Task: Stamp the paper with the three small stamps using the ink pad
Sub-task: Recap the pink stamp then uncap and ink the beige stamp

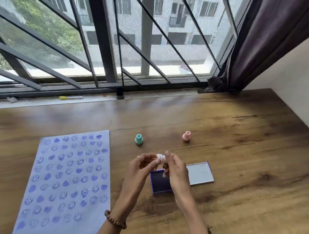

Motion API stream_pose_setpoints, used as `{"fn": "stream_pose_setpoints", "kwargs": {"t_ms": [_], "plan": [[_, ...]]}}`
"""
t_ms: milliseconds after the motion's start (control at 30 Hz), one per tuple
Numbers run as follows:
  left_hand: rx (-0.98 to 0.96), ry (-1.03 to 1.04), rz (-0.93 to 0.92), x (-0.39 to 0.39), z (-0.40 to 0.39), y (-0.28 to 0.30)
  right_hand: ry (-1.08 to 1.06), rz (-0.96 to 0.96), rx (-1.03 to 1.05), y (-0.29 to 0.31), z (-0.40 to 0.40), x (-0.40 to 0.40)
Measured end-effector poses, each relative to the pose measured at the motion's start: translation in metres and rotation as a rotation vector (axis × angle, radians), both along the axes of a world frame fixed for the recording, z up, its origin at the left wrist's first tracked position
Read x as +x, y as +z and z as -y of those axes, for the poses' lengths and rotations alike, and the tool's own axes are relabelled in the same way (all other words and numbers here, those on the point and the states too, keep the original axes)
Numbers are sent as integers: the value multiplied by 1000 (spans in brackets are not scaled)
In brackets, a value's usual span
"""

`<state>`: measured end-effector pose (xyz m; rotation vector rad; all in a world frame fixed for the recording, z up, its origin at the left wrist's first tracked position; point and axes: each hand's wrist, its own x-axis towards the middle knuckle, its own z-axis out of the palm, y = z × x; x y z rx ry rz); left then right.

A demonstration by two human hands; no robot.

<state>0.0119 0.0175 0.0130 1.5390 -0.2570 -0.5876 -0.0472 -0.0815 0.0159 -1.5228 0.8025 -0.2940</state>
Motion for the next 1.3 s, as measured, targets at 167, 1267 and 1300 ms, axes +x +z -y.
{"fn": "stream_pose_setpoints", "kwargs": {"t_ms": [167,1267,1300], "plan": [[75,7,164,-2,-16,-4,-241,88,468,6,-6,-3],[708,-345,625,-2,-39,-43,247,-490,-880,24,-23,-17],[704,-345,625,-3,-39,-44,297,-546,-873,16,-28,-19]]}}
